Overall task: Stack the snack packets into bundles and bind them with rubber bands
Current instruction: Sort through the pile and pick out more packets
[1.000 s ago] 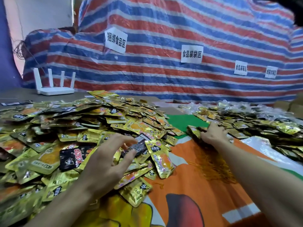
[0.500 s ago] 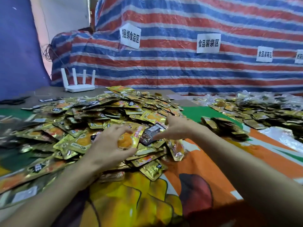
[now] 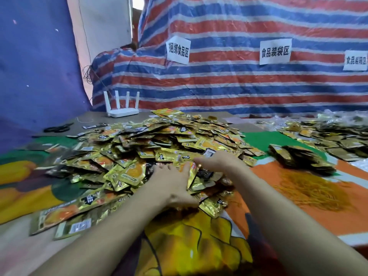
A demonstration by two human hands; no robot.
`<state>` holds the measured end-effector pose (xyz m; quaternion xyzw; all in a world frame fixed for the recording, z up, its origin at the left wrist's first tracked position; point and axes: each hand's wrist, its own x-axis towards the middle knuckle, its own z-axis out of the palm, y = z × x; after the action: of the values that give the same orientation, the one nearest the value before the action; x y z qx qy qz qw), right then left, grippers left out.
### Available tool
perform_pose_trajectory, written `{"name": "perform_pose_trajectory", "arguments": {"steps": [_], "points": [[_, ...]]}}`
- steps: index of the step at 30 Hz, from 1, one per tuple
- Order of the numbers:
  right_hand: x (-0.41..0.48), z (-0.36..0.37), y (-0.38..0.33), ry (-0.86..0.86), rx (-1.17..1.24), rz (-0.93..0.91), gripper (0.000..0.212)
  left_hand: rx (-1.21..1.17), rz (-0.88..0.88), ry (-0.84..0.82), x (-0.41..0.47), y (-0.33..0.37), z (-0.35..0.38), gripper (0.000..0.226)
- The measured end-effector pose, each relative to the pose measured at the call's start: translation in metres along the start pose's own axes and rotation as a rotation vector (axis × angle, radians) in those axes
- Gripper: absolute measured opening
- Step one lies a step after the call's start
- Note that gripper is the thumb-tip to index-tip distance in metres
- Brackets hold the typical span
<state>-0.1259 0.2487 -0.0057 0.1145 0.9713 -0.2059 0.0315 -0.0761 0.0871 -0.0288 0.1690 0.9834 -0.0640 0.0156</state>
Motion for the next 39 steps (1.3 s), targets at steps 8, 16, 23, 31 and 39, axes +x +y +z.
{"name": "perform_pose_trajectory", "arguments": {"steps": [8, 16, 23, 31, 39], "points": [[0.011, 0.014, -0.012, 0.092, 0.471, -0.023, 0.05, -0.179, -0.002, 0.085, 0.008, -0.02, 0.019, 0.075], [0.008, 0.021, 0.007, -0.076, 1.023, -0.072, 0.059, -0.426, 0.034, 0.33, 0.002, -0.038, 0.025, 0.034], [0.008, 0.012, 0.013, -0.309, 1.235, -0.091, 0.084, -0.742, 0.126, 0.427, 0.002, -0.06, 0.019, 0.02], [0.008, 0.006, 0.023, -0.515, 1.246, -0.222, 0.043, -1.037, 0.175, 0.418, -0.007, -0.069, 0.021, 0.036], [-0.005, 0.009, 0.016, -0.449, 1.111, -0.437, 0.04, -1.061, 0.042, 0.308, -0.011, -0.06, 0.021, 0.043]]}}
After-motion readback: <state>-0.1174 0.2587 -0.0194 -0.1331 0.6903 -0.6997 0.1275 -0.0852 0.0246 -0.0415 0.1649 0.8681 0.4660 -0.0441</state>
